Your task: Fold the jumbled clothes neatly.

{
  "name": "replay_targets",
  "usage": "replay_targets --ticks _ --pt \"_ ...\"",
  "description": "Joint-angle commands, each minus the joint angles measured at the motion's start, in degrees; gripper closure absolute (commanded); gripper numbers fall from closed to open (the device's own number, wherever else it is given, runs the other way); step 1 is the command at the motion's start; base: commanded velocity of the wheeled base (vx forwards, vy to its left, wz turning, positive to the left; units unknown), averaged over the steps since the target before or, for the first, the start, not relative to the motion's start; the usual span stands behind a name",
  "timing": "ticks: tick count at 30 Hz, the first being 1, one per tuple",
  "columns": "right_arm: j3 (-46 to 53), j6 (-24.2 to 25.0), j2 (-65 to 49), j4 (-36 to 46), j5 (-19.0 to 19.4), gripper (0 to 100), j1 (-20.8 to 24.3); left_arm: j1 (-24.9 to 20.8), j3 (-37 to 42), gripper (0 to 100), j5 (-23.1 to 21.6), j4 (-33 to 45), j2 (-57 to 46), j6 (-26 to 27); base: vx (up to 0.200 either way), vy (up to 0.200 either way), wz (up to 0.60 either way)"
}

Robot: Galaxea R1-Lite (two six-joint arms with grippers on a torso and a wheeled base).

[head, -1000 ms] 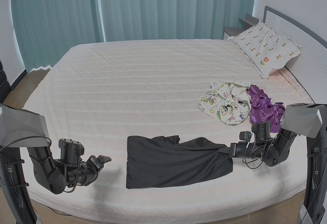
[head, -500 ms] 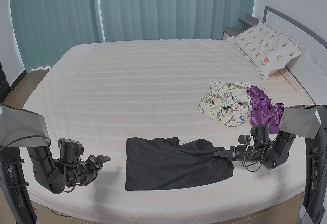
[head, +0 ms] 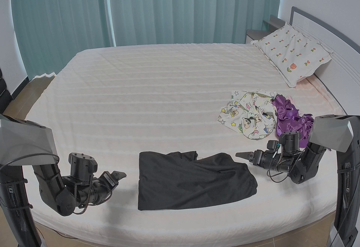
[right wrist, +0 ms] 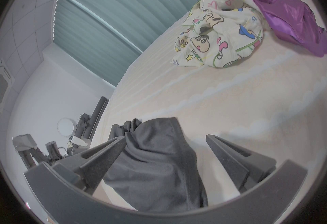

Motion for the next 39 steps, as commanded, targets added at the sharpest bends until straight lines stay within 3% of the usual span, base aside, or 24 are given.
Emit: replay_targets --ticks 1,7,18,21,39 --pt "-1.9 3.3 1.4 -1.8 -2.0 0 -0.1 -10.9 -1.4 0 3.3 0.4 -2.1 -0.2 0.000 0.000 0.00" --pt "-1.8 3.4 1.5 -1.8 -2.2 0 0.2 -14.6 -4.6 0 5.2 0.8 1.0 -0.1 0.000 0.000 0.00" --pt "-1.5 3.3 1.5 -1.8 -2.3 0 0.2 -13.4 -10.4 0 6.4 6.7 2.7 0.6 0.000 0.000 0.00" --pt "-1.4 3.3 1.5 -1.8 -2.2 0 0.2 -13.3 -13.8 0 6.6 10.5 5.3 3.1 0.000 0.000 0.00" --pt "-1.4 3.2 1.6 -1.8 -2.2 0 0.2 -12.9 -25.2 0 11.0 10.7 14.3 12.9 0.000 0.000 0.00"
